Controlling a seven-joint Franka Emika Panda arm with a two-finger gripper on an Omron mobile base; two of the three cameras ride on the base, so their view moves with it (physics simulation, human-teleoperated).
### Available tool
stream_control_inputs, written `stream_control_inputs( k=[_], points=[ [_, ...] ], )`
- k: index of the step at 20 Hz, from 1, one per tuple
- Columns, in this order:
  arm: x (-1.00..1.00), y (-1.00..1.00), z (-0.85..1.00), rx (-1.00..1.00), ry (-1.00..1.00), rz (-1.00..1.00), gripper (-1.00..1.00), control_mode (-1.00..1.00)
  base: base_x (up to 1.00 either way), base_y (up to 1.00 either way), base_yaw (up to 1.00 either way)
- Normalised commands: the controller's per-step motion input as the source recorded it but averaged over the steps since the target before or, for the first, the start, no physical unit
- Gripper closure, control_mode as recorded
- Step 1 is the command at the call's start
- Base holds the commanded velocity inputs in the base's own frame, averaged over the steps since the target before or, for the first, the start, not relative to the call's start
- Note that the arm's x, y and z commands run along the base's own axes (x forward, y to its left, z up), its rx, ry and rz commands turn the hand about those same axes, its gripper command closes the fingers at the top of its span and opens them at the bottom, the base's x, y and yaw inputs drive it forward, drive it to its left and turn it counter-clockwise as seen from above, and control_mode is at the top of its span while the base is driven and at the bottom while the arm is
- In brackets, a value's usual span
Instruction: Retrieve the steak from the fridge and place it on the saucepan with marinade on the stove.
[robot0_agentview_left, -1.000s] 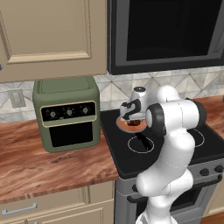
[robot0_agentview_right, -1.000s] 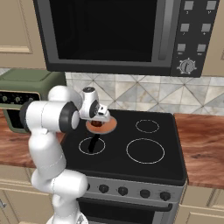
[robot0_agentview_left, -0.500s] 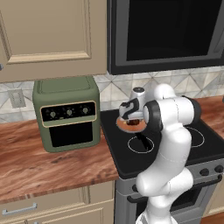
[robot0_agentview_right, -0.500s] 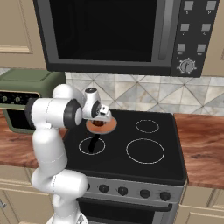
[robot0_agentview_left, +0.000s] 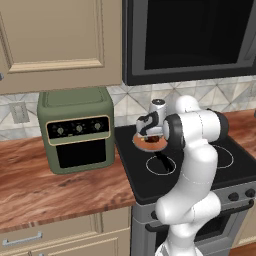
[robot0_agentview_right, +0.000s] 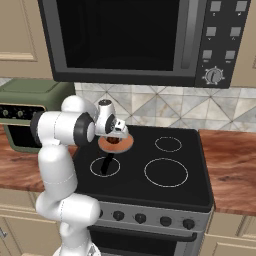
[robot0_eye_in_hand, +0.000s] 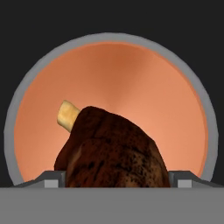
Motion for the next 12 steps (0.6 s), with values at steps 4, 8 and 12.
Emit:
stream_control_inputs(
  k=[4,8,12],
  points=[
    [0.00,0.00,-0.03,0.00,0.00,0.00,1.00,-1.00,0.00,0.00,0.00],
    [0.00,0.00,0.00,0.00,0.00,0.00,-1.00,-1.00,0.00,0.00,0.00],
    [0.00,0.00,0.00,0.00,0.00,0.00,-1.00,-1.00,0.00,0.00,0.00]
  ],
)
